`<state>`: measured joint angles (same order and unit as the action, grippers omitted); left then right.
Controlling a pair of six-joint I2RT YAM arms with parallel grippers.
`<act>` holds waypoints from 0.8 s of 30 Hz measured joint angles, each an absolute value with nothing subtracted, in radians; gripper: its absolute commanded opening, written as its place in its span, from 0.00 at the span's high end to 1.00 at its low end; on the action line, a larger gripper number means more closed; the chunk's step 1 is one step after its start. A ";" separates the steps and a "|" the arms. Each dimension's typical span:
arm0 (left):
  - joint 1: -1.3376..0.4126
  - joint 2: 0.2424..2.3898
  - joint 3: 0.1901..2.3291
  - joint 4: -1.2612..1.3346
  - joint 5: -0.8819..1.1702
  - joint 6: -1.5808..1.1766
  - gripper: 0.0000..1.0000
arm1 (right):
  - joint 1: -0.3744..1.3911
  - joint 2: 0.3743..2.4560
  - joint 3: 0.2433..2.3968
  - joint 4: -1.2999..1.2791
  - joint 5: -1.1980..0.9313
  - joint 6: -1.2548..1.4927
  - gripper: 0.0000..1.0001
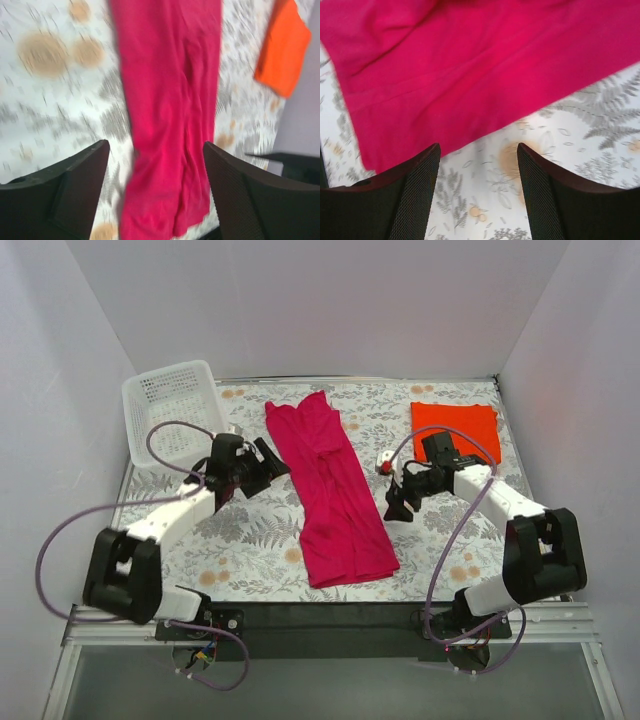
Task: Fold and stack the t-shirts
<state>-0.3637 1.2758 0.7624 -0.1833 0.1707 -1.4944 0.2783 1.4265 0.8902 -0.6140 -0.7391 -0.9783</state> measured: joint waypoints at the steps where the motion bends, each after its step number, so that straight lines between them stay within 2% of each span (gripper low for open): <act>1: -0.331 1.367 0.802 -0.159 0.183 -1.500 0.34 | 0.278 1.456 0.915 -0.572 -0.722 -0.907 0.40; 5: -0.244 1.628 0.928 -0.084 0.242 -1.501 0.36 | 0.277 1.589 1.025 -0.439 -0.667 -0.622 0.37; 8: -0.226 1.696 0.976 -0.066 0.279 -1.485 0.36 | 0.277 1.754 1.181 -0.347 -0.639 -0.408 0.37; 15: -0.212 1.681 1.009 -0.025 0.329 -1.446 0.36 | 0.277 2.113 1.566 -0.220 -0.564 -0.015 0.36; 24: -0.208 1.507 0.864 -0.033 0.384 -1.410 0.36 | 0.277 2.434 1.921 -0.153 -0.580 0.286 0.36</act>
